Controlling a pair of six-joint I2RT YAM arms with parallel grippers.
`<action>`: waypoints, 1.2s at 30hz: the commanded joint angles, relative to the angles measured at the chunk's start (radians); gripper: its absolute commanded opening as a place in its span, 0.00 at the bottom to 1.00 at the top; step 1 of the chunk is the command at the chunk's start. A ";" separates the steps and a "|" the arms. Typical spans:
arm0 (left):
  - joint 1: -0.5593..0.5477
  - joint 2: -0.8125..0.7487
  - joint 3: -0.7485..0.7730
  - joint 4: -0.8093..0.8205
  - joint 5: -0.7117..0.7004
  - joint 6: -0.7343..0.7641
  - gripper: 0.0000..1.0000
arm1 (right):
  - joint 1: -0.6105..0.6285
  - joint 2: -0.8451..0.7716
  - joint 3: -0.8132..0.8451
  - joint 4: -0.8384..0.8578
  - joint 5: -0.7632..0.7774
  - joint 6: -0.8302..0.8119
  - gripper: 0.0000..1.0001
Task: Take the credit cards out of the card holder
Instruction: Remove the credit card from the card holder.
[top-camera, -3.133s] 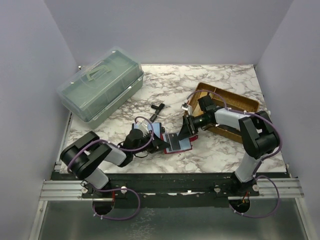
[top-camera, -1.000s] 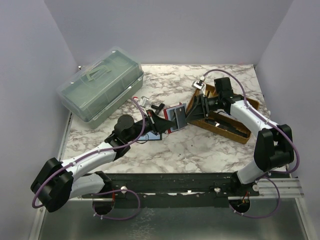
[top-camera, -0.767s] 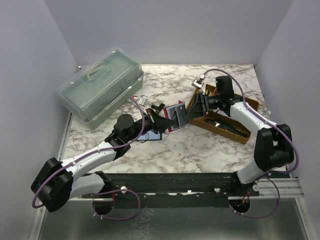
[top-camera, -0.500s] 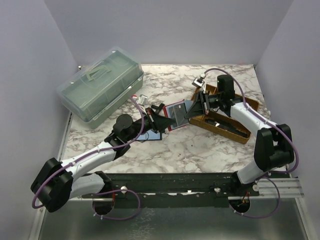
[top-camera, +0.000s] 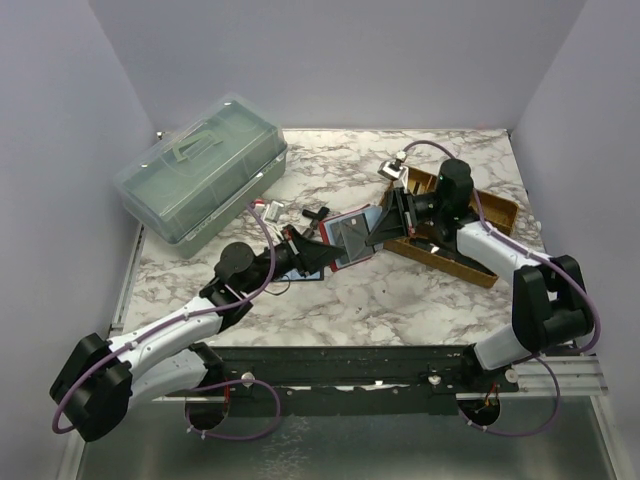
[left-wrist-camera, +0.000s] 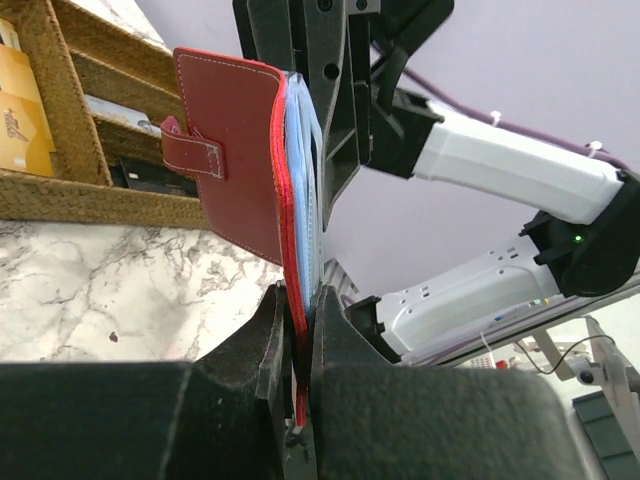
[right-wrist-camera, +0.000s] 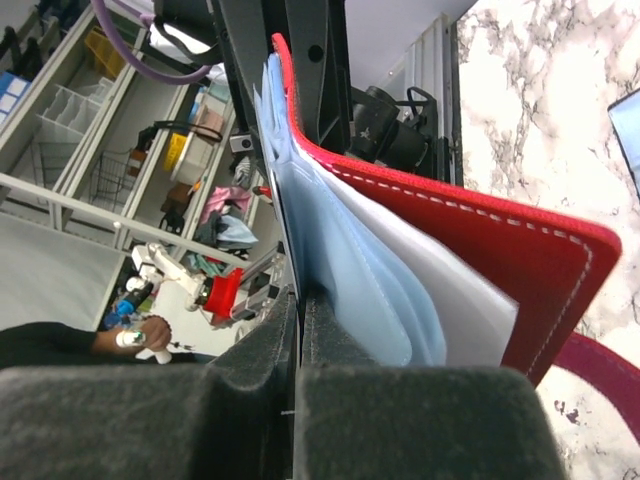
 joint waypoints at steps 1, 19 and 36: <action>0.008 -0.053 -0.029 0.075 0.014 -0.020 0.00 | -0.026 0.020 -0.091 0.784 -0.089 0.615 0.00; 0.014 0.051 0.029 0.078 0.083 -0.026 0.00 | -0.034 0.030 -0.049 0.732 -0.095 0.574 0.23; 0.020 0.036 -0.003 0.059 0.060 -0.030 0.00 | -0.036 0.013 0.379 -0.898 -0.020 -0.736 0.49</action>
